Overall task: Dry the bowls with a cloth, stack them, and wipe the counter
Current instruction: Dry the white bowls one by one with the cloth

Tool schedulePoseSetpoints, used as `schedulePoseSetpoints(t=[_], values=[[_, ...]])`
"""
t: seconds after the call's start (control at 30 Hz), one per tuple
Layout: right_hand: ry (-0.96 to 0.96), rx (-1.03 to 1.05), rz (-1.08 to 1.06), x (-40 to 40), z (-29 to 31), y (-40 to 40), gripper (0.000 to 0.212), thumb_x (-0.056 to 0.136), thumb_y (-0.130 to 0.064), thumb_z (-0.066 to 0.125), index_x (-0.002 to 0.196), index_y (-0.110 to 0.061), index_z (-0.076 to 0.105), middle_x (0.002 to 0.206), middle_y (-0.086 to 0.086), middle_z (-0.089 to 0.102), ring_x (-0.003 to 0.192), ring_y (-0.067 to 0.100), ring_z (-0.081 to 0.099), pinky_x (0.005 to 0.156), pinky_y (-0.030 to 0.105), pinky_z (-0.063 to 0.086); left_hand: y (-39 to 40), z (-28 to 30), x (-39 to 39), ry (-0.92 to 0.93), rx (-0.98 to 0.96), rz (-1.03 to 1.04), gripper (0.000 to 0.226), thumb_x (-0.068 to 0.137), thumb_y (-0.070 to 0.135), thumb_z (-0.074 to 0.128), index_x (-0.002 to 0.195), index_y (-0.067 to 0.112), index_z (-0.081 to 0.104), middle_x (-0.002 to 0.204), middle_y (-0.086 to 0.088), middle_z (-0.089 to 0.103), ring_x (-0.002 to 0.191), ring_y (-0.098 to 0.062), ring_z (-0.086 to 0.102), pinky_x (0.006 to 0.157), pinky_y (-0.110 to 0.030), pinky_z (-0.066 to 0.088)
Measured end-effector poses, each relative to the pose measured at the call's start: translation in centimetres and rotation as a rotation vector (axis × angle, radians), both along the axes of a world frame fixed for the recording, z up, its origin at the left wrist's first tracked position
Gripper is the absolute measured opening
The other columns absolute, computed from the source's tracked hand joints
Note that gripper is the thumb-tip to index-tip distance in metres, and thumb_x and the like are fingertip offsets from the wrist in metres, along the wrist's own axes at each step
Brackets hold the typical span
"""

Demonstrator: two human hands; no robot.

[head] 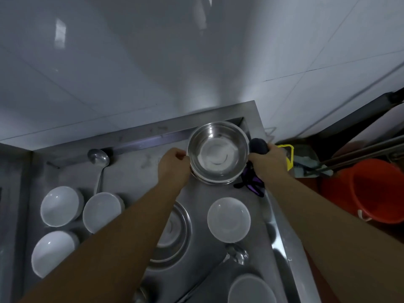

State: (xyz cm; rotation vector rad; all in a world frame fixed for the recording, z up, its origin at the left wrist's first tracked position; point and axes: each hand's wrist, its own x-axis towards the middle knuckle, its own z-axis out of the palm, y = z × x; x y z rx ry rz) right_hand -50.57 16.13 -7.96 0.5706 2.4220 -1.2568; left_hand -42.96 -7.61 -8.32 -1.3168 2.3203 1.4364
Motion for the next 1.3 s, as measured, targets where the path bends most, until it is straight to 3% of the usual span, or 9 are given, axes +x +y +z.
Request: schedulePoseSetpoints(t=[0.2, 0.33, 0.53, 0.63, 0.77, 0.87, 0.97, 1.17, 1.3], values=[[-0.036, 0.053, 0.036, -0.2, -1.4, -0.8, 0.025, 0.075, -0.025, 0.074, 0.095, -0.023, 0.06, 0.083, 0.006, 0.066, 0.077, 0.029, 0.064, 0.066, 0.038, 0.054, -0.2, -1.5, -0.4, -0.045, -0.149, -0.051, 0.012, 0.093, 0.019, 0.065, 0.102, 0.023, 0.072, 0.089, 0.009, 0.072, 0.083, -0.011, 0.067, 0.069, -0.028, 0.052], [-0.027, 0.075, 0.066, 0.2, -2.0, -0.6, 0.024, 0.073, -0.03, 0.074, 0.091, -0.026, 0.058, 0.078, -0.002, 0.061, 0.073, 0.023, 0.061, 0.061, 0.033, 0.045, -0.4, -2.2, -0.2, -0.074, -0.151, -0.041, 0.014, 0.091, 0.016, 0.066, 0.098, 0.028, 0.066, 0.083, 0.016, 0.064, 0.077, -0.001, 0.059, 0.059, -0.019, 0.039], [0.014, 0.109, 0.08, 1.1, -1.8, 0.6, 0.027, 0.08, -0.031, 0.077, 0.097, -0.016, 0.062, 0.088, 0.011, 0.066, 0.084, 0.033, 0.062, 0.071, 0.042, 0.051, -0.4, -1.7, 1.2, -0.071, -0.08, -0.027, 0.019, 0.089, 0.024, 0.072, 0.105, 0.031, 0.064, 0.091, 0.012, 0.068, 0.085, -0.014, 0.067, 0.079, -0.033, 0.055], [0.012, 0.104, 0.072, 2.3, -1.2, 1.7, 0.025, 0.083, -0.03, 0.075, 0.094, -0.014, 0.06, 0.083, 0.009, 0.062, 0.079, 0.031, 0.058, 0.065, 0.035, 0.039, 0.3, -1.3, 3.3, -0.085, -0.04, -0.04, 0.019, 0.09, 0.026, 0.071, 0.107, 0.032, 0.064, 0.095, 0.011, 0.068, 0.087, -0.016, 0.068, 0.08, -0.035, 0.057], [-0.005, 0.074, 0.034, 5.0, -0.7, 3.1, 0.023, 0.084, -0.028, 0.074, 0.095, -0.014, 0.059, 0.074, 0.001, 0.055, 0.069, 0.02, 0.052, 0.059, 0.032, 0.036, 2.4, -1.2, 6.8, -0.127, 0.062, -0.128, 0.016, 0.093, 0.029, 0.068, 0.108, 0.033, 0.066, 0.104, 0.008, 0.072, 0.088, -0.012, 0.067, 0.074, -0.032, 0.058], [-0.039, 0.042, 0.029, 7.3, -0.7, 4.0, 0.022, 0.083, -0.027, 0.073, 0.095, -0.016, 0.059, 0.08, 0.006, 0.061, 0.075, 0.029, 0.059, 0.066, 0.041, 0.048, 4.6, -1.4, 9.3, -0.206, 0.17, -0.238, 0.03, 0.09, 0.034, 0.073, 0.119, 0.031, 0.068, 0.112, 0.005, 0.073, 0.1, -0.019, 0.071, 0.093, -0.042, 0.061], [-0.045, 0.021, 0.017, 9.7, -1.0, 5.0, 0.02, 0.081, -0.029, 0.075, 0.093, -0.022, 0.06, 0.082, 0.004, 0.064, 0.075, 0.025, 0.061, 0.072, 0.043, 0.051, 6.6, -1.5, 11.4, -0.224, 0.286, -0.2, 0.054, 0.079, 0.037, 0.076, 0.129, 0.022, 0.068, 0.118, 0.001, 0.073, 0.107, -0.024, 0.072, 0.096, -0.048, 0.061], [-0.059, 0.017, -0.024, 13.4, -1.0, 7.4, 0.021, 0.082, -0.031, 0.078, 0.09, -0.026, 0.059, 0.081, -0.008, 0.059, 0.077, 0.025, 0.059, 0.069, 0.035, 0.04, 8.8, -2.7, 13.8, -0.193, 0.312, -0.118, 0.032, 0.09, 0.005, 0.067, 0.117, 0.021, 0.063, 0.114, -0.004, 0.071, 0.098, -0.029, 0.073, 0.082, -0.053, 0.066], [-0.043, -0.02, -0.028, 14.7, 0.0, 8.6, 0.023, 0.083, -0.032, 0.079, 0.097, -0.024, 0.062, 0.086, -0.004, 0.061, 0.084, 0.025, 0.06, 0.071, 0.034, 0.041, 9.8, -2.1, 14.0, -0.184, 0.293, -0.037, 0.033, 0.092, 0.005, 0.065, 0.124, 0.01, 0.069, 0.11, -0.008, 0.073, 0.1, -0.03, 0.072, 0.086, -0.046, 0.065]])
